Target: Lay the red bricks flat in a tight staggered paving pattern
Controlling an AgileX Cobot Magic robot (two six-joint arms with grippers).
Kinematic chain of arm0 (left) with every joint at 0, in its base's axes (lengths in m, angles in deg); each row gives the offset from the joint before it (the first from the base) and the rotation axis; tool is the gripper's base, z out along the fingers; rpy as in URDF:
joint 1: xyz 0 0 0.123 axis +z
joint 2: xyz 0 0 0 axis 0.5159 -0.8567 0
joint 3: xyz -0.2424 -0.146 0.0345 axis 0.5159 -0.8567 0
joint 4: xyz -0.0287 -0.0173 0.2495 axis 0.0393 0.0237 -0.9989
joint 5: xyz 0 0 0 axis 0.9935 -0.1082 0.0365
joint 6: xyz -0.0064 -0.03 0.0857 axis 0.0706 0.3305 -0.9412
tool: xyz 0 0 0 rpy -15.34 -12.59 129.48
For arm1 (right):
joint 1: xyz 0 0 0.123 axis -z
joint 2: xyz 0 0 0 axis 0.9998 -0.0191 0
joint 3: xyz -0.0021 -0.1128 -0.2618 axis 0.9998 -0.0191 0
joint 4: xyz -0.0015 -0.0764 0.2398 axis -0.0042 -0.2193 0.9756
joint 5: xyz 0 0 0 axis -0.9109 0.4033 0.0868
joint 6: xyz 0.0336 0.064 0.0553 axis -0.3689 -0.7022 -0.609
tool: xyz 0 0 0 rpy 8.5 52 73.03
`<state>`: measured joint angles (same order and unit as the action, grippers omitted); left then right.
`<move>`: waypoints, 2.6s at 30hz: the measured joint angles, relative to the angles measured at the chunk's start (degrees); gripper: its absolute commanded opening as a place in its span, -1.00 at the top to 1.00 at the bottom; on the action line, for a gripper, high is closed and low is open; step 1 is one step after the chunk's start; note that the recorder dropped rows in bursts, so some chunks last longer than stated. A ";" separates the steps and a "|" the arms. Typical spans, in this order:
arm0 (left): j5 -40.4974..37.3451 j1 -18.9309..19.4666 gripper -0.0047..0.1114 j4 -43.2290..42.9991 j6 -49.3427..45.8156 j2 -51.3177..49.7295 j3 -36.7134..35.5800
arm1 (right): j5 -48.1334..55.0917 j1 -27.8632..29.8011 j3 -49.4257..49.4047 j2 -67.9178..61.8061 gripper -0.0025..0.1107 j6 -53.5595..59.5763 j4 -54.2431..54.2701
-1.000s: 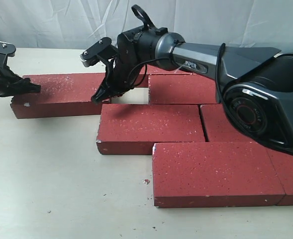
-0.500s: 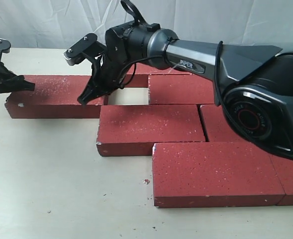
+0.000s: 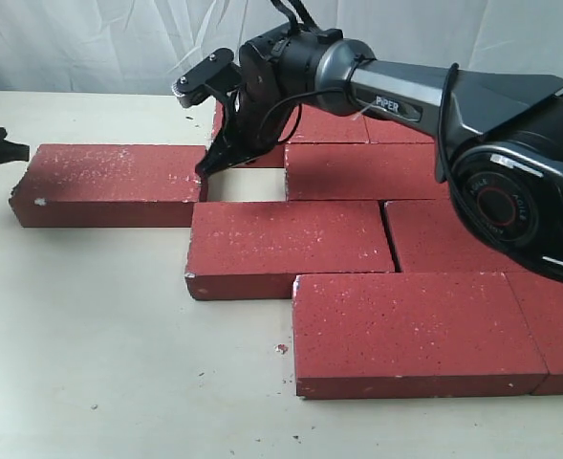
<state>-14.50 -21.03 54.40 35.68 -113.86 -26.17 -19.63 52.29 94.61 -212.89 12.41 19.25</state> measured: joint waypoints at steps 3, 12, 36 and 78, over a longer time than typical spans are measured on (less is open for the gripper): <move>1.20 0.79 0.92 1.55 0.00 -1.56 0.00 | 0.81 0.00 0.00 0.00 0.97 0.48 0.03; 4.27 -0.98 0.92 3.10 0.00 -5.21 0.00 | 0.34 -0.11 0.00 0.00 0.97 0.90 1.52; 4.78 -6.23 0.92 1.40 0.00 -5.21 0.00 | -0.11 -0.11 0.00 0.00 0.97 1.00 4.63; 6.58 -15.18 0.92 -1.64 0.00 -5.21 0.00 | -24.68 3.33 -56.15 44.53 0.97 -16.62 -23.02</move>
<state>-7.91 -36.21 52.76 35.68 -119.07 -26.17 -44.31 55.62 38.46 -168.36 -4.21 -3.77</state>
